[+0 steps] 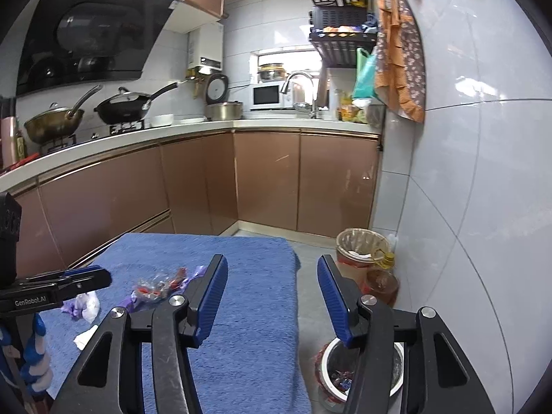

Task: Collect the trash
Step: 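Move both tools back over the remaining wrappers on the towel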

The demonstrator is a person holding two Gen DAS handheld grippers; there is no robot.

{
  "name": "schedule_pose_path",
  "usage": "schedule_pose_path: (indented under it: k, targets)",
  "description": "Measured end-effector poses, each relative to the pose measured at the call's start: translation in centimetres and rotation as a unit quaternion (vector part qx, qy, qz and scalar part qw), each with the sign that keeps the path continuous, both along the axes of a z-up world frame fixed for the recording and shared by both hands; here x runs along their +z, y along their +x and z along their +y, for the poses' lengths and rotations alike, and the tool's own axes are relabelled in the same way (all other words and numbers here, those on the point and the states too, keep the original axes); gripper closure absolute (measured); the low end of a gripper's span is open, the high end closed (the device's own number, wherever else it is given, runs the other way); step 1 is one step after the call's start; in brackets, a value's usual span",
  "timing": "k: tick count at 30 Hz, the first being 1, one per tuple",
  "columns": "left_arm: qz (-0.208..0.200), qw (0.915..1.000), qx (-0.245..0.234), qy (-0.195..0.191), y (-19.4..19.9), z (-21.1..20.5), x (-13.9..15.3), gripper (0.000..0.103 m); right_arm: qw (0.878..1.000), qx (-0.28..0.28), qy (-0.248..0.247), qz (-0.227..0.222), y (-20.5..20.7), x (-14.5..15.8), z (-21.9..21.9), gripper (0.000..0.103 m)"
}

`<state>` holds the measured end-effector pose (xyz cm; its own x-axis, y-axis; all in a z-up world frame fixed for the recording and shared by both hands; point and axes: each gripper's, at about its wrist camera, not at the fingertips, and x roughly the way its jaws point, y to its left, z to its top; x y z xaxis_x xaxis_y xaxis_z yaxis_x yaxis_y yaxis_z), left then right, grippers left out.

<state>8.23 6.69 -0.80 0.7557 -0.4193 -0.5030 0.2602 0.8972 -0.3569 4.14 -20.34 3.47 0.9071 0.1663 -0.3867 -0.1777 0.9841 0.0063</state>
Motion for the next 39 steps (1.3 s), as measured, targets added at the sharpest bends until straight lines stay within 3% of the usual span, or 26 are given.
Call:
schedule_pose_path:
  k: [6,13,28,39]
  targets:
    - [0.043,0.9960,0.078,0.009,-1.6,6.7,-3.9,0.056,1.000,0.024,-0.001,0.019,1.6,-1.4,1.7,0.050]
    - [0.124,0.9789,0.161,-0.019,-1.5,13.8,-9.5,0.053,0.996,0.067,0.008,0.059,4.3,-4.4,4.1,0.047]
    - [0.214,0.9545,0.205,-0.032,4.9,15.2,-16.3,0.053,0.984,0.103,0.009,0.143,9.7,-10.9,6.8,0.044]
    - [0.217,0.9557,0.194,-0.039,7.2,14.2,-16.8,0.058,0.974,0.132,0.007,0.183,13.6,-14.4,9.6,0.043]
